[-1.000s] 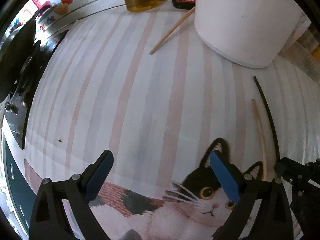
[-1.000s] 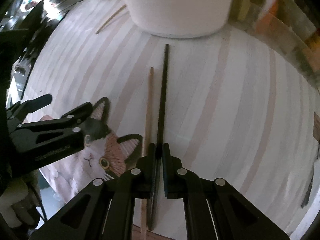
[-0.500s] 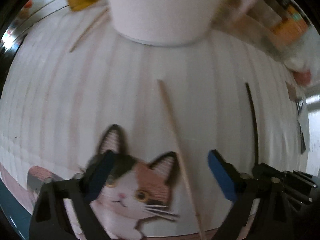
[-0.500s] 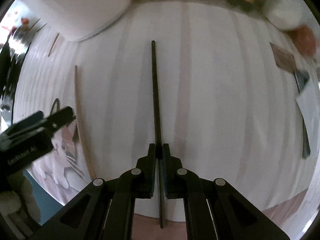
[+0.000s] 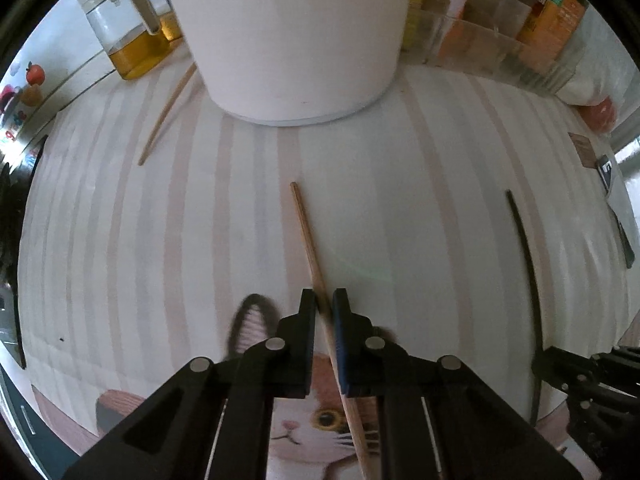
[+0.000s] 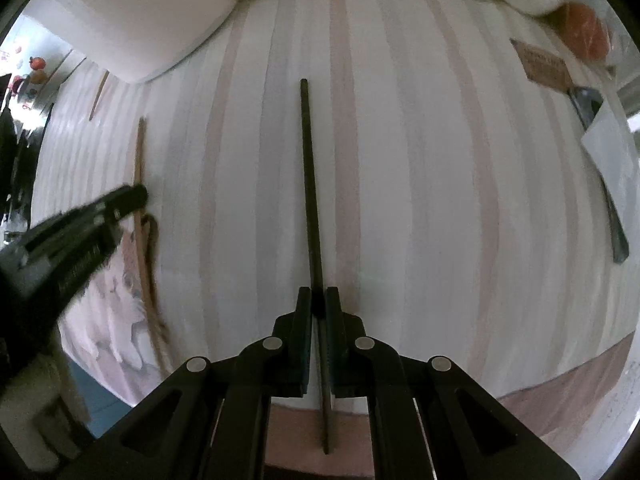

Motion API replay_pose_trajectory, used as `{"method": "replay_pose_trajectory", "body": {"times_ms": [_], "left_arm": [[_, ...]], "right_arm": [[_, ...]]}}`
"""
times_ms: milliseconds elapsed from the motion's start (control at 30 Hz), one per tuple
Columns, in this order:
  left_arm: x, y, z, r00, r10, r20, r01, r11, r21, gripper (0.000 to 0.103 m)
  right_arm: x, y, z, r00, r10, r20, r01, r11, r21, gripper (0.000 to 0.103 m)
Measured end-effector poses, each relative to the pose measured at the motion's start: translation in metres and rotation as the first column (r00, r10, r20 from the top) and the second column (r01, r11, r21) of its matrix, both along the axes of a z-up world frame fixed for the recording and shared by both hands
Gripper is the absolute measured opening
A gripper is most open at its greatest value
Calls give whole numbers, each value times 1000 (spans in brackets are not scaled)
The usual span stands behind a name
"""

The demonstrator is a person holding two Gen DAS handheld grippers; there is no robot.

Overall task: Organize utensils
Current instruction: 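Lift both chopsticks and carry them up over the cream holder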

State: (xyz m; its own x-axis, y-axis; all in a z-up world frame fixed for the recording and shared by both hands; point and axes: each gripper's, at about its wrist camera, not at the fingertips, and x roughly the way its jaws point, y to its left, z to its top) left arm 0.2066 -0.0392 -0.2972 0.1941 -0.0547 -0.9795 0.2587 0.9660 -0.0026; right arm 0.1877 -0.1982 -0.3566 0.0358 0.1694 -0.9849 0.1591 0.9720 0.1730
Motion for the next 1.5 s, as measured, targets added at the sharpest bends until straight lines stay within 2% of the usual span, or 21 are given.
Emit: {"method": "replay_pose_trajectory", "body": {"times_ms": [133, 367, 567, 800, 900, 1000, 1133, 1267, 1333, 1367, 1400, 1500], "left_arm": [[3, 9, 1, 1000, 1, -11, -1, 1000, -10, 6], [24, 22, 7, 1000, 0, -14, 0, 1000, -27, 6], [34, 9, 9, 1000, -9, -16, 9, 999, -44, 4], [52, -12, 8, 999, -17, -33, 15, 998, -63, 4], [56, -8, 9, 996, 10, -89, -19, 995, -94, 6], [64, -1, 11, 988, 33, -149, -54, 989, -138, 10], [66, 5, 7, 981, 32, -192, -59, 989, -136, 17], [63, -8, 7, 990, 3, -140, -16, 996, -92, 16], [59, -14, 8, 994, -18, -104, 11, 998, -67, 11], [57, -18, 8, 996, -25, -86, 21, 998, -53, 4], [58, -20, 8, 997, -35, -74, 32, 998, -45, 4], [57, -22, 13, 997, -27, -66, 23, 998, -62, 4]], "right_arm": [[3, -1, -3, 999, -10, -42, 12, 999, 32, 6], [32, 5, -6, 999, -24, -23, 25, 998, 60, 8], [54, 36, -4, 999, 25, 26, -24, 999, -22, 5], [64, 42, -1, 999, 15, 29, -13, 998, -65, 5], [66, 34, -1, 1000, 11, 10, -11, 999, -51, 5], [66, 11, 1, 1000, -2, -23, 2, 1000, 9, 6], [70, 6, 1, 999, 0, -36, 1, 1000, 27, 6], [80, 3, 2, 999, 15, -40, -14, 1000, 10, 6], [86, 6, 2, 999, 30, -43, -30, 1000, -6, 6], [89, 9, 3, 999, 43, -34, -43, 999, -21, 6], [89, 12, 3, 999, 48, -24, -49, 998, -31, 6], [91, 19, 6, 998, 62, 1, -62, 996, -57, 5]]}}
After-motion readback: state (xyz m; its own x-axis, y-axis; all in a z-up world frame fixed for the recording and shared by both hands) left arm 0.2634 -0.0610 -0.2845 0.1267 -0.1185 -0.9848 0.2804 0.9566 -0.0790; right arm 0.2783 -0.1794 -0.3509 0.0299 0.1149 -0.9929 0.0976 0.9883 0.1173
